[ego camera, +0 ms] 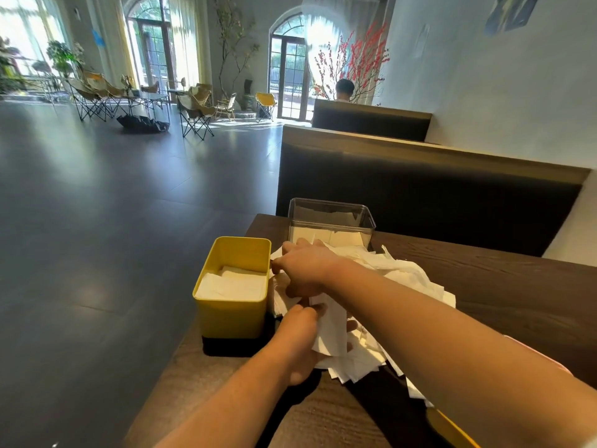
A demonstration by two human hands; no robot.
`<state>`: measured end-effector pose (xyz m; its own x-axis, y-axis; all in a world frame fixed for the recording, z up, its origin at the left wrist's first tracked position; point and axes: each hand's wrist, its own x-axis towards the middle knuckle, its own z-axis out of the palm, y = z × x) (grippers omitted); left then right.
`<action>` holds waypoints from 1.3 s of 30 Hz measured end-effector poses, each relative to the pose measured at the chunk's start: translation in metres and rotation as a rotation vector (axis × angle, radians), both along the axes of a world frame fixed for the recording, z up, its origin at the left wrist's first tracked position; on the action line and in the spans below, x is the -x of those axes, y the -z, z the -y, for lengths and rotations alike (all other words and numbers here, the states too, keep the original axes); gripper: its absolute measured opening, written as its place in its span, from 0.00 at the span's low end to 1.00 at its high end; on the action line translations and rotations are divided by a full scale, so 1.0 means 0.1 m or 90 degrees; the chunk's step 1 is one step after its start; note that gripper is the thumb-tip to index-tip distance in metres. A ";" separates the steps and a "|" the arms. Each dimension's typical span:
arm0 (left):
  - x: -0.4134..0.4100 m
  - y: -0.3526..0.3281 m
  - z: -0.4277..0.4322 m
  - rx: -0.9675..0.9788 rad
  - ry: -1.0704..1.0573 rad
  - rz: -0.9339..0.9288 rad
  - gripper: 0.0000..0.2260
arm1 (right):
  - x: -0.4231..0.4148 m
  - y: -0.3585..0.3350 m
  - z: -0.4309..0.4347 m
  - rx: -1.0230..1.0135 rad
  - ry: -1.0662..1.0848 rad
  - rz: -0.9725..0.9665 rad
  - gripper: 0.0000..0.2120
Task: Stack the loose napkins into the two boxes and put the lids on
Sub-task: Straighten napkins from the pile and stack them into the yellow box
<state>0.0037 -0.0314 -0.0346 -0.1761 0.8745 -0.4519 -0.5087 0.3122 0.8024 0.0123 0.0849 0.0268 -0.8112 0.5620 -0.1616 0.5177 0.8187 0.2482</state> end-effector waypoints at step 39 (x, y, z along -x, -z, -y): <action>-0.04 0.02 -0.03 -0.096 0.024 -0.020 0.16 | -1.37 0.29 0.68 0.868 0.563 -0.913 0.07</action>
